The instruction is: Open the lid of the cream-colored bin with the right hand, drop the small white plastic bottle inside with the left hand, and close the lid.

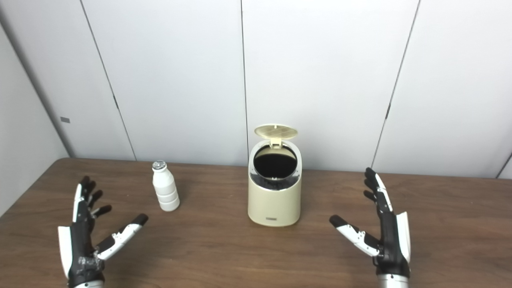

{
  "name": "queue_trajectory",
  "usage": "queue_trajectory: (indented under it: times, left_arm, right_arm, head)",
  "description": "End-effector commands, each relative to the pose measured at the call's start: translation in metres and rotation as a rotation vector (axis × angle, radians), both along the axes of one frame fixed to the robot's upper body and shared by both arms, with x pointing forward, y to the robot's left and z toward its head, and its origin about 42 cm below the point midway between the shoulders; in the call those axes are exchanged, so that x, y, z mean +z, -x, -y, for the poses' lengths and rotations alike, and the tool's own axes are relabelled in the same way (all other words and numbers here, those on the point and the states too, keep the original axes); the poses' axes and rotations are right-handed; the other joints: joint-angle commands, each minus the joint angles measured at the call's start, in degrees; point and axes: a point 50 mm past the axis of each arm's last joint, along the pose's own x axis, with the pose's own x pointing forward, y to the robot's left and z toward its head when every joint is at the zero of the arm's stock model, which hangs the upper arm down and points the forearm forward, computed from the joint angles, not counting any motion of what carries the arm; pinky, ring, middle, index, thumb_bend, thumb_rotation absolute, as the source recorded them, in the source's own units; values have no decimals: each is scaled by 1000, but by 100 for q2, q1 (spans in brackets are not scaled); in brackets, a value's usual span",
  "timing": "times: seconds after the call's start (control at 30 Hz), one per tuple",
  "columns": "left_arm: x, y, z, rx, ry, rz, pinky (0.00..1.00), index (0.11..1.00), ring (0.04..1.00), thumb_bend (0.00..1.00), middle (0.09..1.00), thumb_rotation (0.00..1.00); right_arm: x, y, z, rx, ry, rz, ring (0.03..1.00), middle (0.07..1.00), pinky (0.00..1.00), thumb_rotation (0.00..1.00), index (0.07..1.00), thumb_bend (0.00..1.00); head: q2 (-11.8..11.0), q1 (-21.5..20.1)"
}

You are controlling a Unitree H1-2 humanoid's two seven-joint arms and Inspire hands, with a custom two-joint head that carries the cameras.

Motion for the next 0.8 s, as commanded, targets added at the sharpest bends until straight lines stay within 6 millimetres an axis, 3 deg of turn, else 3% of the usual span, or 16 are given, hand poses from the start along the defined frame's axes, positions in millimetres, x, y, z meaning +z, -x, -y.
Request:
queue_trajectory:
  times: [0.0, 0.1, 0.27, 0.53, 0.63, 0.77]
  left_arm:
    - [11, -16, 3, -20, -29, 9, 674, 968, 819, 986, 892, 220]
    - [5, -27, 8, -38, -3, -43, 713, 959, 838, 977, 891, 158]
    - [2, -46, 18, -104, -17, -177, 825, 965, 915, 987, 935, 212]
    - [1, -74, 30, -103, -33, -214, 789, 929, 882, 973, 899, 186]
    - [1, -81, 35, -107, -27, -192, 772, 911, 869, 964, 886, 175]
    - [2, -90, 41, -102, -17, -167, 739, 891, 847, 959, 868, 137]
  right_arm:
    - [-12, 2, 11, -1, 7, -1, 890, 906, 836, 607, 923, 790]
    - [-13, 1, 12, 2, -11, -3, 896, 908, 849, 605, 927, 790]
    - [-14, -2, 16, 1, -4, -8, 914, 915, 859, 605, 939, 788]
    - [-12, -7, 23, -5, -20, -11, 928, 928, 887, 584, 946, 792]
    - [-11, -9, 28, -39, 8, -4, 908, 910, 861, 647, 929, 768]
    - [-10, -10, 30, -43, -11, -7, 908, 915, 855, 654, 936, 749]
  head:
    - [2, 1]
    - [29, 49]
    - [29, 81]
    - [16, 95]
    - [17, 100]
    - [2, 118]
